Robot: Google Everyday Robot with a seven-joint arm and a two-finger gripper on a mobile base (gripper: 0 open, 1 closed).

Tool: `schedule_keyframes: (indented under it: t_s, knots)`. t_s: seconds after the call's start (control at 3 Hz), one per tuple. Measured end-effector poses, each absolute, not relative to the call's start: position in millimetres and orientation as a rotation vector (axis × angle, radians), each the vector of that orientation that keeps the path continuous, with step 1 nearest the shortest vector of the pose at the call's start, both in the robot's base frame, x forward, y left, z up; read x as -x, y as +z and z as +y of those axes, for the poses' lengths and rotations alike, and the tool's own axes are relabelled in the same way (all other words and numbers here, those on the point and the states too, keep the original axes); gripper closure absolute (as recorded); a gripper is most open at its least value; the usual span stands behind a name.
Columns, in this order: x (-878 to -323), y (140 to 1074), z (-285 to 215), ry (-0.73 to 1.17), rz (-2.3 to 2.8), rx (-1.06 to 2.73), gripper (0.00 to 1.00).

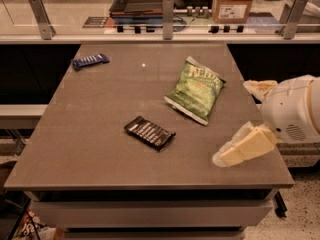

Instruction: Move rxbar chocolate near rxbar blueberry

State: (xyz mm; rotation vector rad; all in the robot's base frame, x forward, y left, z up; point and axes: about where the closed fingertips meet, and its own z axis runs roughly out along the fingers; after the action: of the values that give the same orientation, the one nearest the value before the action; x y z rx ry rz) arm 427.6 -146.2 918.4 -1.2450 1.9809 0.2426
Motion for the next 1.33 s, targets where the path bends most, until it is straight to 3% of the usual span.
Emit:
schedule_keyframes:
  t_s: [0.67,1.33]
  knots:
    - [-416.1,888.6,-108.7,0.403,1.925,1.151,0.0]
    - [-423.7,872.5,-83.9,0.442,1.922,1.189,0.0]
